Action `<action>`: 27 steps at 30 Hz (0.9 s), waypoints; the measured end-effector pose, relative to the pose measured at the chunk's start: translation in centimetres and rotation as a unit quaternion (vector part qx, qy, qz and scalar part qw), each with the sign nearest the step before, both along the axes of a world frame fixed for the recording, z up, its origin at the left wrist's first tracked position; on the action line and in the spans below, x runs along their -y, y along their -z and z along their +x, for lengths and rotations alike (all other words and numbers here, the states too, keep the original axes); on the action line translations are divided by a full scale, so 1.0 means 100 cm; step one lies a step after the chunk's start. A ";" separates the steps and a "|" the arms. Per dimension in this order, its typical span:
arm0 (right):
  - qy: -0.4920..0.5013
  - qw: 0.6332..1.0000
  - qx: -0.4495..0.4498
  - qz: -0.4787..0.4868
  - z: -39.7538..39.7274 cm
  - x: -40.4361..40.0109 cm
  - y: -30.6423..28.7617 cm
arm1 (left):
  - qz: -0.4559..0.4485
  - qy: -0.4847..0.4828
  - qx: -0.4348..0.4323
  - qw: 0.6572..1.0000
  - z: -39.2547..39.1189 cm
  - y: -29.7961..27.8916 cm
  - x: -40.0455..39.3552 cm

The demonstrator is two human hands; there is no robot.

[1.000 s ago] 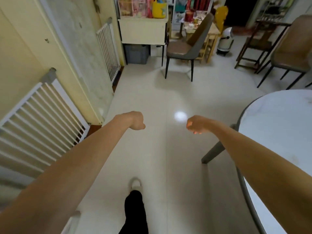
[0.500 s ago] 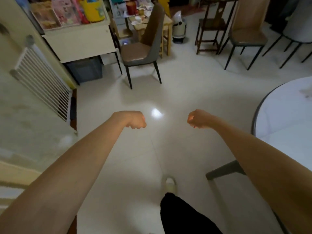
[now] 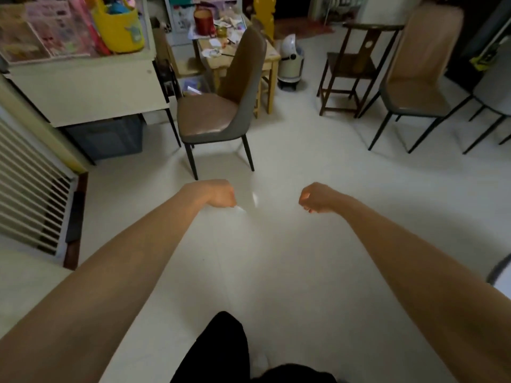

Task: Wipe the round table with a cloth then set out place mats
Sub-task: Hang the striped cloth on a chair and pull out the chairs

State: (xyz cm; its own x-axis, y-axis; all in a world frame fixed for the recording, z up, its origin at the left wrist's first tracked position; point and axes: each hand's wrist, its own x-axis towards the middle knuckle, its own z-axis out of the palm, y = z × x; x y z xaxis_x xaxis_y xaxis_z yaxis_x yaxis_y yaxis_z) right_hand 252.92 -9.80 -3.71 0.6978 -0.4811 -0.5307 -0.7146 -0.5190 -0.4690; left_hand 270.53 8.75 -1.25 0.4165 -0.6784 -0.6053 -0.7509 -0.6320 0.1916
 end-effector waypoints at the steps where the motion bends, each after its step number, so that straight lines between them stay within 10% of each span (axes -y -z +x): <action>1: 0.006 1.000 0.004 -0.004 0.015 0.013 0.002 | -0.012 -0.010 0.012 1.000 0.016 0.002 0.012; 27: 0.174 0.966 0.105 0.161 0.500 0.521 0.027 | -0.100 -0.161 -0.027 0.982 0.476 0.032 0.543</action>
